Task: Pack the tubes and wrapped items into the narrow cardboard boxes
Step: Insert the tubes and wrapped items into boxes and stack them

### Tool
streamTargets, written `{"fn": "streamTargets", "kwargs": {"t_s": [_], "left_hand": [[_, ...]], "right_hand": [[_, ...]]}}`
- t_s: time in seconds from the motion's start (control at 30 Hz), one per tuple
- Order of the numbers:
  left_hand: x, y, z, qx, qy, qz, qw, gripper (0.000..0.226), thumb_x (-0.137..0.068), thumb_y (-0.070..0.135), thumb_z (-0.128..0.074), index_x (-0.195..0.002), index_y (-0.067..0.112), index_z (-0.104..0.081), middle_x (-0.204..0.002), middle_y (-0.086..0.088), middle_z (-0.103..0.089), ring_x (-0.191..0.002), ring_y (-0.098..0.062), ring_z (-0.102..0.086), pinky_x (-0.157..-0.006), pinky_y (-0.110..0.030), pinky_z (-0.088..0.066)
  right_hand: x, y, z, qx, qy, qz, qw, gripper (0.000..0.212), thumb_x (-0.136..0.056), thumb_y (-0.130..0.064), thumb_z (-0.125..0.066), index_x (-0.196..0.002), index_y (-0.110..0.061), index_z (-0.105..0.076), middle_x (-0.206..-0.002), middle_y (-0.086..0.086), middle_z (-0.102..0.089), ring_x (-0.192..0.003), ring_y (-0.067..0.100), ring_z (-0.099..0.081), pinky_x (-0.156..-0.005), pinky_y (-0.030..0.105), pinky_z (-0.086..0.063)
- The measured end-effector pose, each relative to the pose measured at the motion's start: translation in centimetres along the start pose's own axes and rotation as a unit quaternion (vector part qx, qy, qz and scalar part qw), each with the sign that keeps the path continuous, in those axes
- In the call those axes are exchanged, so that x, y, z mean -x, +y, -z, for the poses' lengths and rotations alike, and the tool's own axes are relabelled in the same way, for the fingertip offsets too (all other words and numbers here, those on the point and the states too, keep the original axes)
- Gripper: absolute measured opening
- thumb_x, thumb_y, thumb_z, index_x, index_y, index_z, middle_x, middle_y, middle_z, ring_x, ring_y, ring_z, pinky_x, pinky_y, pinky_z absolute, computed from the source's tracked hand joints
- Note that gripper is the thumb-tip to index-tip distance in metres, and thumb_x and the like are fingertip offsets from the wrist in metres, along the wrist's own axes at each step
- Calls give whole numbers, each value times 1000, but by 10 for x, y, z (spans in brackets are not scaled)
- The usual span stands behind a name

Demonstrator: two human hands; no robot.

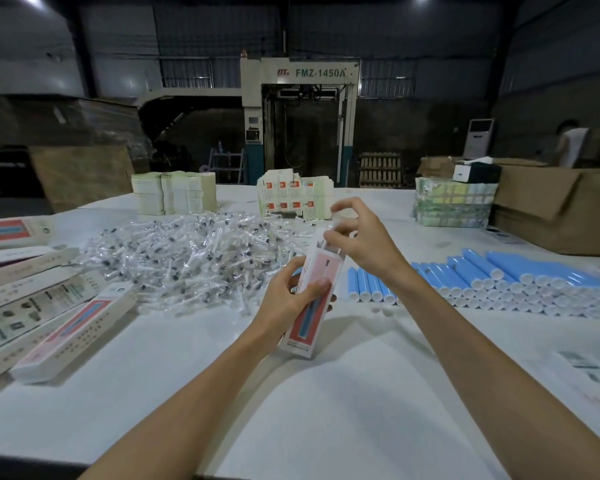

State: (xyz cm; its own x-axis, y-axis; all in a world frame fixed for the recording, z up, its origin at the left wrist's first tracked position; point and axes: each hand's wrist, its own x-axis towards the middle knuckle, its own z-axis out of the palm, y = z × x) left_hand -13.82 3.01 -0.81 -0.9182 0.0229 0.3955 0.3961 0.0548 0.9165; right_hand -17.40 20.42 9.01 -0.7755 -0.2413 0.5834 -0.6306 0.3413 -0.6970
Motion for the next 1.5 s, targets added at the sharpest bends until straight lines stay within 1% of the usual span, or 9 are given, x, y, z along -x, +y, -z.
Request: {"fn": "streamTargets", "kwargs": {"t_s": [0.17, 0.33, 0.47, 0.7, 0.9, 1.1, 1.2, 1.33, 1.5], "left_hand": [[1, 0, 0, 9, 10, 2, 1000, 37, -88, 51, -84, -121, 49, -67, -118, -1, -80, -101, -32, -80, -94, -62, -62], [1, 4, -3, 45, 32, 27, 998, 56, -82, 49, -86, -130, 36, -60, -119, 2, -80, -103, -31, -80, -98, -58, -62], [-1, 4, -1, 90, 36, 39, 994, 66, -86, 42, -90, -135, 30, -47, -119, 0, -81, -102, -32, -80, -98, -54, -61], [2, 2, 1, 47, -11, -28, 998, 81, -98, 37, -80, -152, 60, -23, -117, -3, -81, -109, -21, -78, -88, -26, -62], [5, 11, -2, -18, -28, -64, 997, 74, -99, 47, -74, -155, 69, -31, -137, 35, -64, -128, 9, -60, -97, -29, -56], [4, 12, -5, -44, 12, -82, 996, 66, -96, 42, -80, -151, 58, -48, -123, 8, -73, -115, -11, -72, -89, -23, -59], [2, 13, -1, -33, -2, -70, 997, 60, -88, 45, -88, -141, 48, -61, -118, 7, -77, -110, -19, -75, -92, -33, -63], [1, 7, 1, -15, -8, -37, 999, 60, -79, 46, -91, -133, 41, -66, -114, 5, -78, -102, -25, -78, -82, -37, -67], [1, 1, 0, 6, -24, -8, 1000, 51, -75, 49, -92, -121, 53, -71, -112, 3, -79, -95, -22, -80, -74, -32, -65]], "right_hand": [[6, 6, -7, 43, -14, 21, 999, 7, -95, -24, -74, -94, -18, -75, -97, -6, -69, -86, 2, -61, -72, 16, -45], [24, 20, -14, 4, 67, 22, 998, 24, -104, -26, -64, -126, -21, -69, -128, -4, -55, -110, 4, -58, -83, 10, -43], [47, 33, -17, -47, 49, 10, 998, 36, -102, -26, -68, -135, -27, -54, -122, -6, -65, -107, 6, -65, -86, 16, -51], [63, 39, -31, -96, 42, 44, 994, 41, -102, -15, -67, -141, -24, -55, -109, -1, -75, -106, 18, -71, -95, 31, -57], [68, 41, -27, -97, 48, 37, 993, 42, -105, -20, -64, -146, -28, -59, -112, 2, -73, -105, 18, -70, -95, 27, -57], [65, 47, -22, -111, 37, 9, 993, 28, -104, -19, -64, -132, -23, -62, -109, -3, -72, -101, 17, -68, -97, 41, -57], [64, 50, -19, -117, -2, 5, 993, 22, -105, -25, -61, -127, -28, -62, -108, -10, -72, -105, 15, -69, -97, 36, -57], [62, 52, -11, -126, -53, -13, 990, 18, -107, -26, -59, -124, -25, -64, -107, 0, -73, -105, 22, -68, -94, 37, -56], [64, 57, -7, -126, -65, -9, 990, 10, -107, -27, -58, -111, -22, -67, -98, 6, -71, -92, 20, -68, -83, 35, -56]]}}
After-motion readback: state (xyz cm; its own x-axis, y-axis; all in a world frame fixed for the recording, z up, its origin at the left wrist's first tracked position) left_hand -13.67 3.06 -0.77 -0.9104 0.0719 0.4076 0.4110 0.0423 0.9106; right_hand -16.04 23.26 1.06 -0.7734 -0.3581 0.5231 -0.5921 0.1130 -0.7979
